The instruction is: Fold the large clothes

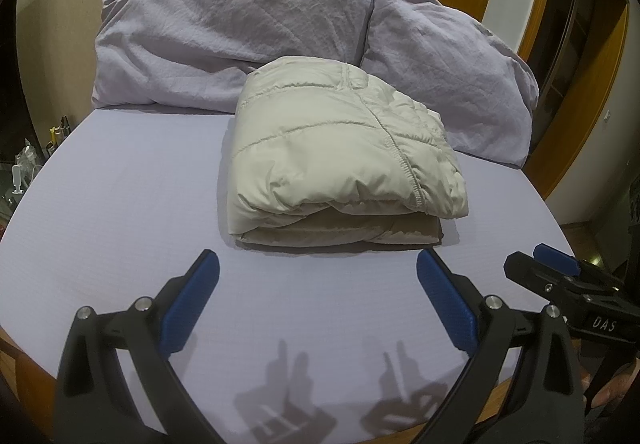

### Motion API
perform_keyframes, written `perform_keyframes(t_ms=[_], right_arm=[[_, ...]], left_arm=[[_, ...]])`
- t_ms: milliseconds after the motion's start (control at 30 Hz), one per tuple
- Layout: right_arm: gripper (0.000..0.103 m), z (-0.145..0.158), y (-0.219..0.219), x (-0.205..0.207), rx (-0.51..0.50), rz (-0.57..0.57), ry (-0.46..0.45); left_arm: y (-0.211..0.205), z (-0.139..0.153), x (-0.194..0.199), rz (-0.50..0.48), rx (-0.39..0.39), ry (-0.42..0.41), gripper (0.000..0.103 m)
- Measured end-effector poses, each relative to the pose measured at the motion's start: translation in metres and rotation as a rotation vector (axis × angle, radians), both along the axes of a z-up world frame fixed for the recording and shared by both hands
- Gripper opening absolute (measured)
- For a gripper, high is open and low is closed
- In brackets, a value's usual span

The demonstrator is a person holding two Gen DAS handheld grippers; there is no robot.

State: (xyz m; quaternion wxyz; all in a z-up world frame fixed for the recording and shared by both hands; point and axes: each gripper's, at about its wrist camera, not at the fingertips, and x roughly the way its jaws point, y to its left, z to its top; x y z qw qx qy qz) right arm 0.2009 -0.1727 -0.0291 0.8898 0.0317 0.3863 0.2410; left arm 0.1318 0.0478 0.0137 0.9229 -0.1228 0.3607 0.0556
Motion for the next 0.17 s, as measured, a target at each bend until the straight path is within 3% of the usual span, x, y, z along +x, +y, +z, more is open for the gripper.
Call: perform_keyframes(t_ms=[167], right_arm=[[0.101, -0.0008, 0.0009, 0.0006, -0.001, -0.002, 0.0]], left_arm=[[0.0035, -0.0015, 0.0015, -0.001, -0.001, 0.002, 0.099]])
